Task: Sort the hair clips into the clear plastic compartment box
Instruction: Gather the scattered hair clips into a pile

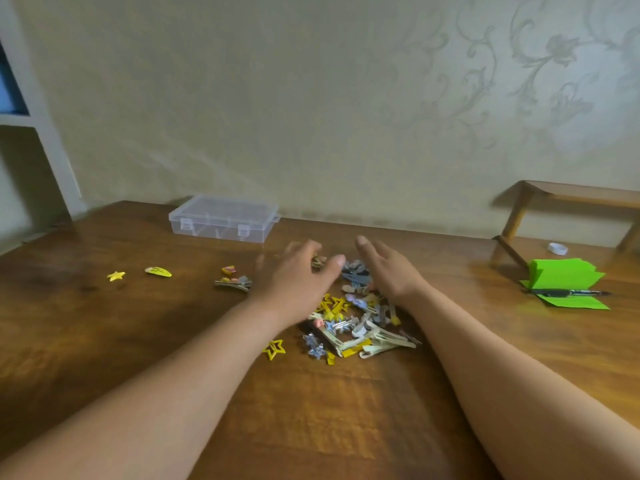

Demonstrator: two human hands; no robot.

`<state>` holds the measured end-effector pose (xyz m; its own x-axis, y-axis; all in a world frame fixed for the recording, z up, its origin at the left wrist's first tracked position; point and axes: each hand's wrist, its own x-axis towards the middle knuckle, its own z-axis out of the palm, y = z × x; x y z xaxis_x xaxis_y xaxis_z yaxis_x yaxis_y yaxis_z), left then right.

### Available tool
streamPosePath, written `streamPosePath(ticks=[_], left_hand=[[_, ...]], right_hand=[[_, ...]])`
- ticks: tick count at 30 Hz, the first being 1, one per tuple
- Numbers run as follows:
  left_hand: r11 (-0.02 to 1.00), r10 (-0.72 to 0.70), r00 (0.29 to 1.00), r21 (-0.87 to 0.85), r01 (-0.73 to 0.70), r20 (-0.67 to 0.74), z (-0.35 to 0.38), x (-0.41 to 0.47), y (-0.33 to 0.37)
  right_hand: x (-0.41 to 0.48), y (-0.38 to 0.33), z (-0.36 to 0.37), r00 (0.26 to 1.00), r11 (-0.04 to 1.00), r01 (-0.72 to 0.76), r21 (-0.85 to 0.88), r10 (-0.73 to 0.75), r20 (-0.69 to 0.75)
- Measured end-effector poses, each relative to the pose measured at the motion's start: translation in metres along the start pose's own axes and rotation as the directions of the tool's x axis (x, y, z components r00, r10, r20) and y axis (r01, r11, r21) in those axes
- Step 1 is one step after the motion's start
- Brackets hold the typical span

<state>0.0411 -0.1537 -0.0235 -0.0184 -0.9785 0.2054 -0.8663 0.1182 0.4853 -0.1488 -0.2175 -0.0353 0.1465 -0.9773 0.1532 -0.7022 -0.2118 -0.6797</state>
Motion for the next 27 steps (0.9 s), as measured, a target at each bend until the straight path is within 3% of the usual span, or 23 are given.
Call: streamPosePath(ticks=[3,7,10,13,16,18,20,22,27], left_hand=[[0.996,-0.057,0.987,0.072,0.047,0.151,-0.003,0.039,-0.018],[1.0,0.019,0.953,0.013,-0.024,0.303,0.0,0.044,-0.016],[0.994,0.104,0.955,-0.049,-0.094,0.279,0.0,0.03,-0.021],[0.988,0.141,0.968,-0.094,-0.124,0.207,-0.01,0.019,-0.033],[0.997,0.055,0.998,-0.062,-0.054,0.019,-0.031,0.011,-0.055],[0.998,-0.046,0.998,0.032,0.048,-0.046,-0.042,0.004,-0.074],[0.99,-0.111,0.994,0.085,0.111,-0.004,-0.045,-0.003,-0.087],[0.995,-0.092,0.995,0.034,0.09,0.045,-0.04,-0.008,-0.09],[0.996,-0.004,0.99,-0.084,0.016,0.138,-0.023,-0.01,-0.069]], right_hand=[[-0.002,-0.002,0.006,0.993,0.991,0.068,-0.115,-0.057,0.102],[-0.013,0.002,0.004,0.991,0.991,0.111,0.071,-0.116,0.069],[-0.015,0.0,0.005,0.988,0.984,0.146,0.102,-0.15,0.031],[-0.014,-0.008,0.009,0.975,0.985,0.172,0.024,-0.173,0.142],[-0.02,-0.019,0.015,0.952,0.98,0.197,-0.038,-0.182,0.247],[-0.022,-0.024,0.017,0.956,0.985,0.17,0.038,-0.174,0.236],[-0.017,-0.025,0.018,0.974,0.981,0.184,0.055,-0.19,0.126],[-0.006,-0.023,0.019,0.976,0.974,0.218,-0.054,-0.217,0.027],[-0.004,-0.023,0.017,0.966,0.981,0.121,-0.149,-0.083,0.243]])
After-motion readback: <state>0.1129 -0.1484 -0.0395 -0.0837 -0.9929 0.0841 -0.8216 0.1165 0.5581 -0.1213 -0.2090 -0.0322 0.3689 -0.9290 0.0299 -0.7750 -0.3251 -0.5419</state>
